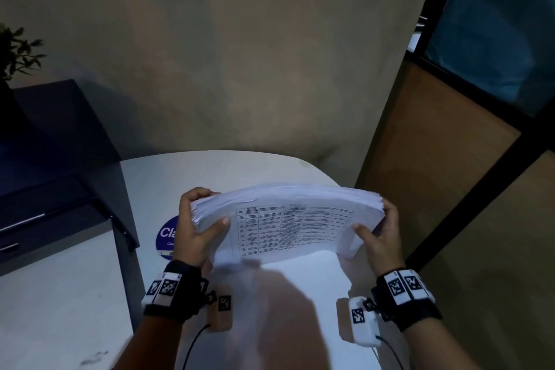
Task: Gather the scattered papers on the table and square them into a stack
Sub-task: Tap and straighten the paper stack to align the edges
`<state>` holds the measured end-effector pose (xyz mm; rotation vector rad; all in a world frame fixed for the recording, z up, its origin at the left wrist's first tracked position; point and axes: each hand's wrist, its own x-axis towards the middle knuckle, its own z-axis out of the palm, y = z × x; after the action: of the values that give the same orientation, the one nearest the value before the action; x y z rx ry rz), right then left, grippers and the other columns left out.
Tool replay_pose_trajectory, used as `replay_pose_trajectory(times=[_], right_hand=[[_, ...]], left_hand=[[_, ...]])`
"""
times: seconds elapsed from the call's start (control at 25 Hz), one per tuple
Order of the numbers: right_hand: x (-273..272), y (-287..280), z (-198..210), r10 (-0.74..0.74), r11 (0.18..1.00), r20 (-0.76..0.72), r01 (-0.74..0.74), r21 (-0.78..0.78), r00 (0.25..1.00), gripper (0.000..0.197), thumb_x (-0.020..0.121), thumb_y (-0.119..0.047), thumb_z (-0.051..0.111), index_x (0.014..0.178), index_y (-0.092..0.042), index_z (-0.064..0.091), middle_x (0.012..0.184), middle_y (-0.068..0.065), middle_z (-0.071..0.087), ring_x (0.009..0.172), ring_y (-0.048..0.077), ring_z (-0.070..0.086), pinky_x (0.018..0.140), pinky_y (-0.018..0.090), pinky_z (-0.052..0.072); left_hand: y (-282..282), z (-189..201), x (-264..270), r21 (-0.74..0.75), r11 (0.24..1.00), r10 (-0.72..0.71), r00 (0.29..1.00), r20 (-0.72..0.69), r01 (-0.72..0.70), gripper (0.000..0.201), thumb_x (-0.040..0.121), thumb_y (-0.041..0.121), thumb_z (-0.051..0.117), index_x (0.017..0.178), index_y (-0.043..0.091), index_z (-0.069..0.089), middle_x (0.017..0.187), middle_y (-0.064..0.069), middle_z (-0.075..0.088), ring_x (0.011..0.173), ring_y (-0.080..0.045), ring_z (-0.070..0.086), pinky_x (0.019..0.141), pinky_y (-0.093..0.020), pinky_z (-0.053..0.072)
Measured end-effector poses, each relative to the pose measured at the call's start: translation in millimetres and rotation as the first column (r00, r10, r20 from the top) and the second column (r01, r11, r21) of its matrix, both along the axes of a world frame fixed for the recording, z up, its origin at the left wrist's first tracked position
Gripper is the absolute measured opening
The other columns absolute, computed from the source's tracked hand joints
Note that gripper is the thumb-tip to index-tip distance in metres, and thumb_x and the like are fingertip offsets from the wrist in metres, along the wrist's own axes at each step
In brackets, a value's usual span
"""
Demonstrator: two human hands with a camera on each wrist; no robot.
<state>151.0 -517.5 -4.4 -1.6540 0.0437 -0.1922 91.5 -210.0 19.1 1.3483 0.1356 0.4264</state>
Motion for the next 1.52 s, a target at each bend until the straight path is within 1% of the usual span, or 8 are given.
replay_pose_trajectory(times=[0.2, 0.52, 0.68, 0.84, 1.08, 1.2, 1.32, 1.52], right_hand=[[-1, 13, -3, -0.003, 0.999, -0.037, 0.004, 0.033, 0.999, 0.063, 0.068, -0.015, 0.063, 0.125, -0.032, 0.042, 0.117, 0.008, 0.059, 0.107, 0.022, 0.057, 0.092, 0.035, 0.044], [15, 19, -3, 0.011, 1.0, -0.05, -0.012, -0.021, 0.999, 0.067, 0.081, 0.002, 0.066, 0.13, -0.031, 0.035, 0.113, 0.002, 0.058, 0.101, 0.01, 0.057, 0.089, 0.038, 0.045], [24, 29, 1, 0.022, 0.995, -0.073, -0.029, -0.099, 0.997, 0.046, 0.094, -0.004, 0.058, 0.134, -0.022, 0.042, 0.115, 0.004, 0.058, 0.111, 0.024, 0.056, 0.087, 0.03, 0.039], [33, 27, 7, -0.044, 0.997, -0.002, 0.044, -0.069, 0.999, 0.047, 0.094, -0.009, 0.061, 0.136, -0.022, 0.042, 0.123, 0.004, 0.06, 0.115, 0.022, 0.057, 0.093, 0.034, 0.045], [21, 16, -3, -0.02, 1.0, 0.011, 0.02, -0.012, 1.0, 0.061, 0.081, -0.019, 0.078, 0.129, -0.026, 0.041, 0.117, -0.003, 0.06, 0.107, 0.016, 0.059, 0.094, 0.04, 0.05], [18, 21, 8, -0.082, 0.992, 0.089, 0.073, 0.106, 0.993, 0.062, 0.069, -0.048, 0.078, 0.117, -0.021, 0.051, 0.107, -0.006, 0.061, 0.095, 0.012, 0.061, 0.078, 0.031, 0.052], [21, 30, 24, -0.193, 0.977, 0.108, 0.182, 0.108, 0.975, 0.036, 0.078, -0.042, 0.072, 0.102, -0.019, 0.059, 0.094, -0.006, 0.061, 0.083, 0.011, 0.059, 0.07, 0.028, 0.045], [27, 37, 31, -0.259, 0.965, 0.028, 0.258, 0.041, 0.965, 0.019, 0.092, -0.035, 0.064, 0.085, -0.018, 0.061, 0.084, -0.003, 0.063, 0.078, 0.014, 0.057, 0.066, 0.029, 0.042]], left_hand=[[11, -29, 12, -0.141, 0.988, -0.078, 0.994, -0.07, 0.068, 0.064, 0.074, -0.022, 0.063, 0.126, 0.014, 0.054, 0.12, -0.019, 0.065, 0.114, -0.04, 0.062, 0.087, -0.054, 0.056], [13, -36, 24, -0.246, 0.969, -0.041, 0.995, -0.093, 0.016, 0.069, 0.078, -0.024, 0.058, 0.133, 0.017, 0.052, 0.126, -0.023, 0.062, 0.119, -0.044, 0.059, 0.092, -0.065, 0.049], [5, -33, 32, -0.2, 0.98, -0.017, 0.997, -0.077, 0.001, 0.052, 0.088, -0.008, 0.063, 0.132, 0.019, 0.056, 0.128, -0.023, 0.063, 0.119, -0.046, 0.059, 0.094, -0.072, 0.044], [-2, -12, 32, -0.149, 0.989, 0.004, 0.999, -0.052, -0.012, 0.049, 0.089, -0.008, 0.062, 0.129, 0.02, 0.058, 0.124, -0.016, 0.067, 0.115, -0.038, 0.064, 0.088, -0.062, 0.053], [-7, 3, 17, 0.018, 0.997, 0.074, 0.997, 0.005, -0.074, 0.044, 0.086, -0.016, 0.06, 0.124, 0.0, 0.044, 0.105, -0.004, 0.063, 0.083, 0.002, 0.07, 0.067, -0.013, 0.055], [-10, 10, 18, 0.018, 0.994, 0.109, 0.992, 0.057, -0.11, 0.029, 0.093, -0.002, 0.059, 0.119, 0.003, 0.047, 0.098, -0.002, 0.062, 0.08, 0.002, 0.067, 0.065, -0.013, 0.054], [-13, 17, 30, 0.073, 0.967, 0.236, 0.968, 0.091, -0.243, 0.015, 0.097, 0.018, 0.06, 0.099, 0.003, 0.056, 0.082, 0.003, 0.057, 0.069, 0.008, 0.059, 0.063, -0.008, 0.047], [-5, 4, 43, -0.078, 0.94, 0.33, 0.943, -0.046, -0.333, 0.015, 0.085, 0.039, 0.066, 0.077, 0.027, 0.063, 0.074, 0.01, 0.061, 0.074, -0.015, 0.06, 0.076, -0.039, 0.05]])
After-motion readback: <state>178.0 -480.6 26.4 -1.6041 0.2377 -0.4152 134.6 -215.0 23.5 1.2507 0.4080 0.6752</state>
